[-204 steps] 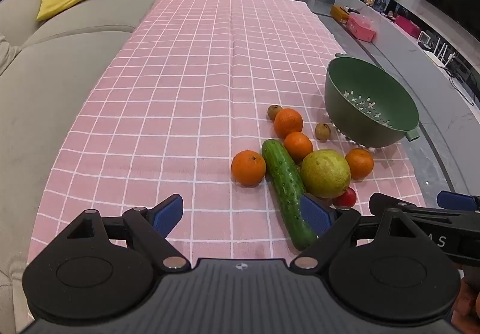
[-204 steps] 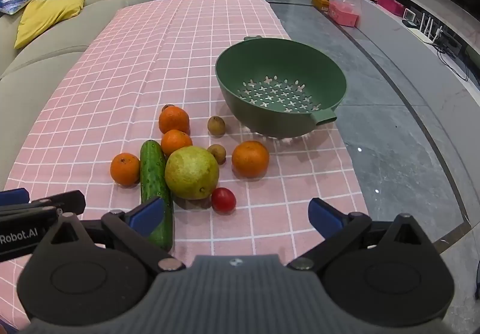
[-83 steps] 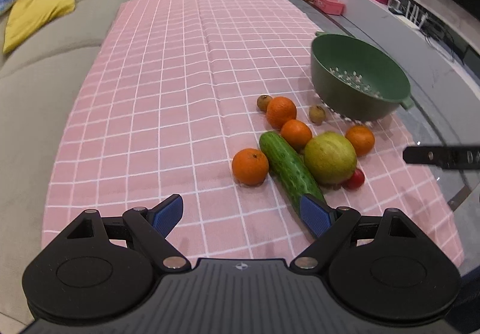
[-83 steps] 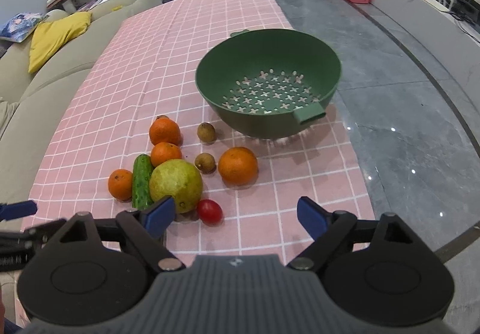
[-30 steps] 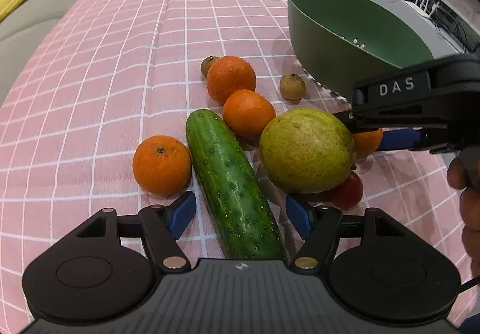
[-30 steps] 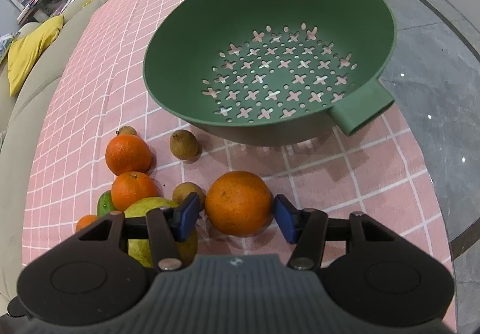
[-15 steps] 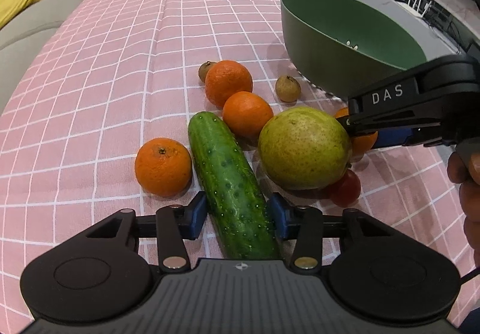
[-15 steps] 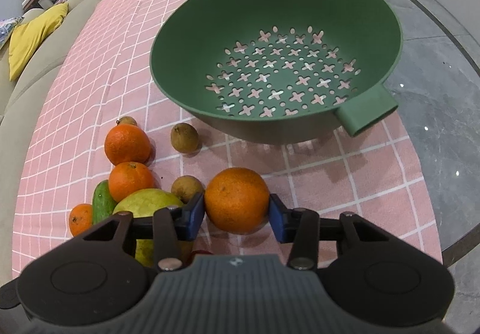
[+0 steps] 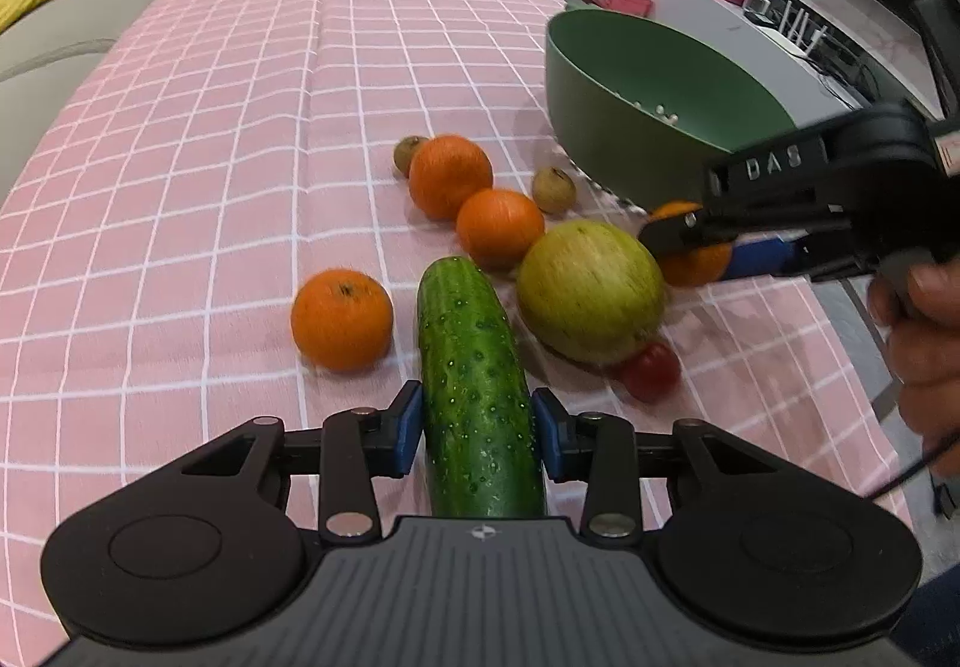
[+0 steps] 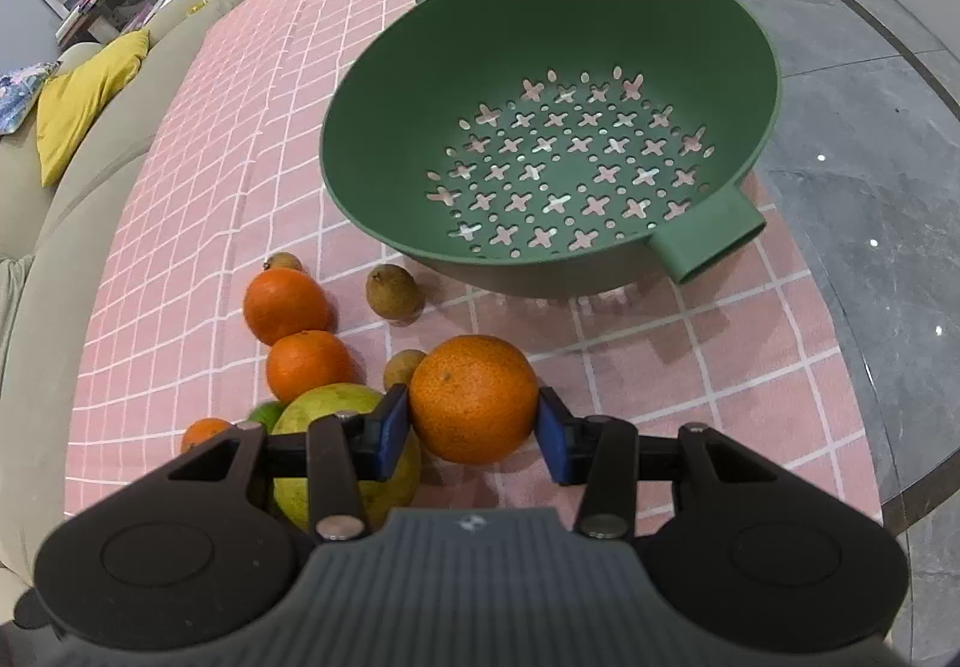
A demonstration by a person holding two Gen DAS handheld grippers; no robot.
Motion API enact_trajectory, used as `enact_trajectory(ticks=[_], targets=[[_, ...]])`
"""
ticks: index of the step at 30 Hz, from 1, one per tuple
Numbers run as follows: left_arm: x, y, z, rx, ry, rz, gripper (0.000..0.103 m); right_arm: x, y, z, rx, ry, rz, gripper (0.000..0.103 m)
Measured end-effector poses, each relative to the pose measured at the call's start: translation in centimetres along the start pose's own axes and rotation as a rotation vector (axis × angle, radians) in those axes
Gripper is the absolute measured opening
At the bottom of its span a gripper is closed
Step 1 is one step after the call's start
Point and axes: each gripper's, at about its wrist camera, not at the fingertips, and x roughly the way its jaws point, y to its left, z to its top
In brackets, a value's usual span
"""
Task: Organize fruits
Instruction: 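Close the left tool on the cucumber while the right tool grasps the orange, then carry the cucumber and orange over the green colander with both tools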
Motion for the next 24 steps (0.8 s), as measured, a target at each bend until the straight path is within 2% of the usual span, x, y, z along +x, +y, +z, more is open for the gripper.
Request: enact_trajectory(ticks=[5,9,13,18,20,24], targets=[[-0.6,0.0,-0.6,0.032,0.045,-0.013,0.043,-0.3,0.0,-0.1,-0.002,0.002,0.009,0.042],[0.4,0.4,-1.6,0.049,0.117,0.026,0.041,-0.2,-0.2,-0.2,0.003,0.005,0.009,0.042],[0.8,0.0,-1.3,0.066,0.117,0.044,0.042,-0.2,-0.2,-0.1,0.003,0.006,0.012,0.042],[1.5,-0.1,-0.4,0.041,0.125,0.062,0.05,-0.2,-0.1,-0.2,0.004,0.005,0.016,0.042],[1.5,0.1,-0.1,0.035,0.122,0.047,0.041,-0.1,-0.2,-0.2,0.006,0.006,0.014,0.042],[1.4,-0.1,-0.5,0.065,0.119,0.045,0.041,-0.1,-0.2,-0.1,0.007,0.009,0.015,0.042]])
